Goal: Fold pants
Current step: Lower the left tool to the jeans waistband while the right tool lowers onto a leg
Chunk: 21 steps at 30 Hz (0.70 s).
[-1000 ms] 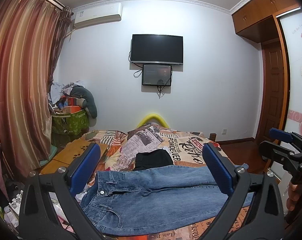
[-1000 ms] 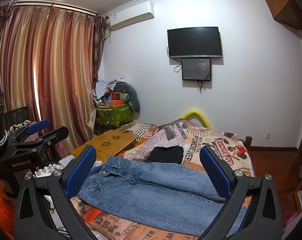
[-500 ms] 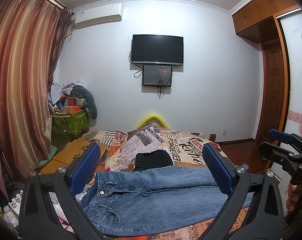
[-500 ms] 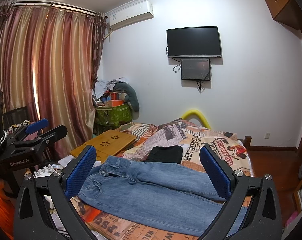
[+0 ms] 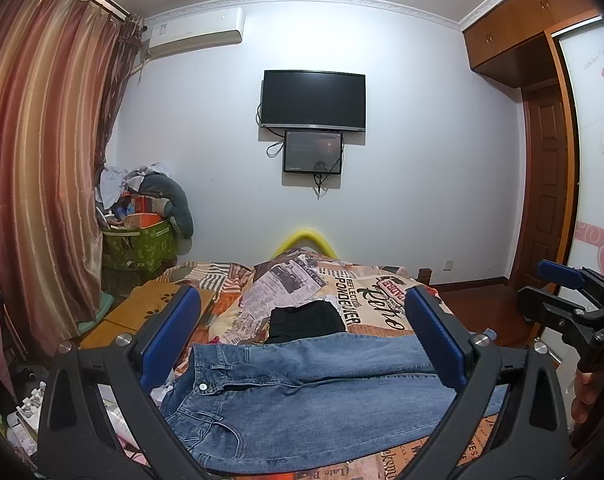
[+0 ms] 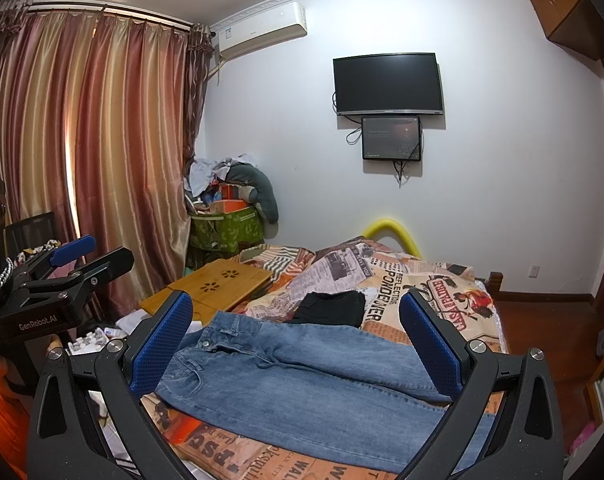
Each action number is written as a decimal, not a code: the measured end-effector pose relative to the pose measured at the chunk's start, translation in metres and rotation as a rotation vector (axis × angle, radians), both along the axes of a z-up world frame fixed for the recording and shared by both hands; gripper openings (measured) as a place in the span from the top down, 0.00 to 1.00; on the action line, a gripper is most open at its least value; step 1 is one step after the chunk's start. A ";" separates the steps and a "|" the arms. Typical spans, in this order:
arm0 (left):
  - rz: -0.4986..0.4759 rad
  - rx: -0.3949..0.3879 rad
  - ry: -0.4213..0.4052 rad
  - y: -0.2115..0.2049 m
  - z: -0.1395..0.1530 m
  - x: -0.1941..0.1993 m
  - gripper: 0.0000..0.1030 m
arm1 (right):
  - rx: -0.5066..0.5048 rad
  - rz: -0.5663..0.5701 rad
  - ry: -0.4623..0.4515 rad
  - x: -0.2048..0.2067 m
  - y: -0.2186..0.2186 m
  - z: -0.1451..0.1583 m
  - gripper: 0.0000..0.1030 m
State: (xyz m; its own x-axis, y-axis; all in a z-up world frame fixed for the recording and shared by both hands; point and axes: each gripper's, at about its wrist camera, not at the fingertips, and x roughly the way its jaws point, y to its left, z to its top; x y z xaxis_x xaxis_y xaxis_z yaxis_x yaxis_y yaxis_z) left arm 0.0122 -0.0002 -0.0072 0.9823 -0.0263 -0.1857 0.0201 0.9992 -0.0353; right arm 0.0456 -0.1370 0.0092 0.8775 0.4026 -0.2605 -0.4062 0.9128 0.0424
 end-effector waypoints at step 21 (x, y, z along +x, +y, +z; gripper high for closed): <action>0.112 0.006 0.227 0.052 -0.071 0.114 0.00 | -0.079 -0.186 0.222 0.078 -0.064 -0.076 0.00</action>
State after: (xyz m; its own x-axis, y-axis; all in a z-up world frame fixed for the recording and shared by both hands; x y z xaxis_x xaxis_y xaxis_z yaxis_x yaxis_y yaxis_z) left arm 0.1262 0.0520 -0.0785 0.9122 0.0817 -0.4015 -0.0982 0.9950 -0.0207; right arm 0.1241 -0.2013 -0.0666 0.8525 0.2113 -0.4781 -0.2204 0.9747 0.0377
